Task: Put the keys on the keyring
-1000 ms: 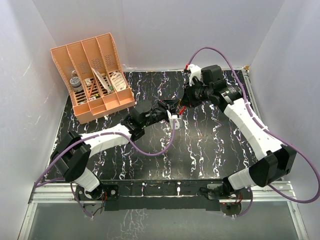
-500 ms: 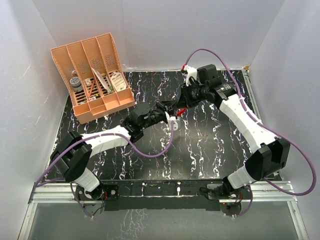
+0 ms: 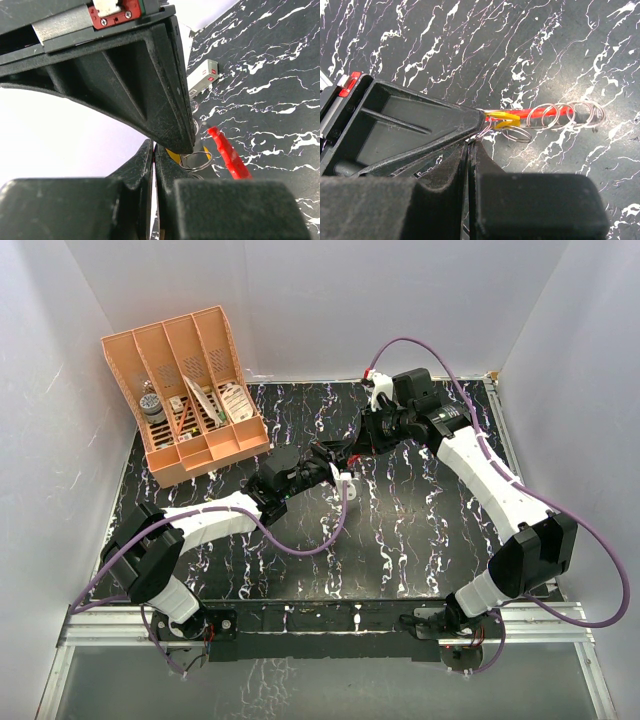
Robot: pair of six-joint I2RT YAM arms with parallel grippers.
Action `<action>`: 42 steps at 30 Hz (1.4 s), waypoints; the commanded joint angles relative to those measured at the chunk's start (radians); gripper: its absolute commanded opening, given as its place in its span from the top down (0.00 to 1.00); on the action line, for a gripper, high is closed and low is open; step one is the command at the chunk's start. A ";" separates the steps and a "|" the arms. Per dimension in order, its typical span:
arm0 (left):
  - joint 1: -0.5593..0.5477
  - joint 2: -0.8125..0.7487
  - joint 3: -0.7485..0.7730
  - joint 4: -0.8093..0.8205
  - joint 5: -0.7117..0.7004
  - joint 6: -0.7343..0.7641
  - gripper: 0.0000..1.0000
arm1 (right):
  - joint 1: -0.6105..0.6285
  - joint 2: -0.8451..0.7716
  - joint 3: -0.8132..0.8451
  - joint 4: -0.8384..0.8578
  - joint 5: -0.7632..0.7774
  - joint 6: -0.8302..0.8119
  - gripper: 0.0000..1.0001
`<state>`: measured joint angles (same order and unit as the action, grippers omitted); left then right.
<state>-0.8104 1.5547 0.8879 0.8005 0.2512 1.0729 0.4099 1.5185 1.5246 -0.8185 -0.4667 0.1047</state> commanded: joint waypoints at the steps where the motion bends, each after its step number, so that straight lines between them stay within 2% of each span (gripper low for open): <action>1: 0.010 -0.024 0.047 0.128 0.002 -0.003 1.00 | 0.012 -0.003 0.015 -0.017 -0.037 0.023 1.00; 11: 0.010 -0.016 0.053 0.128 -0.003 -0.019 1.00 | 0.013 -0.024 0.014 0.016 -0.002 0.029 1.00; 13: 0.010 -0.015 0.051 0.129 -0.004 -0.019 1.00 | 0.013 -0.024 0.014 0.019 0.001 0.029 0.97; 22: 0.011 -0.015 0.049 0.129 -0.007 -0.024 1.00 | 0.013 -0.039 0.008 0.036 0.025 0.033 0.63; 26: 0.012 -0.015 0.051 0.128 -0.010 -0.024 1.00 | 0.013 -0.054 0.007 0.041 0.069 0.039 0.55; 36: 0.019 -0.019 0.059 0.121 -0.040 -0.060 1.00 | 0.001 -0.137 -0.037 0.081 0.205 0.053 0.53; 42: 0.022 -0.026 0.072 0.098 -0.051 -0.104 1.00 | -0.003 -0.235 -0.163 0.230 0.265 0.070 0.55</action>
<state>-0.7948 1.5623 0.9108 0.8639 0.2073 1.0100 0.4137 1.3689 1.4368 -0.7479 -0.2722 0.1532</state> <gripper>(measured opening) 0.008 0.466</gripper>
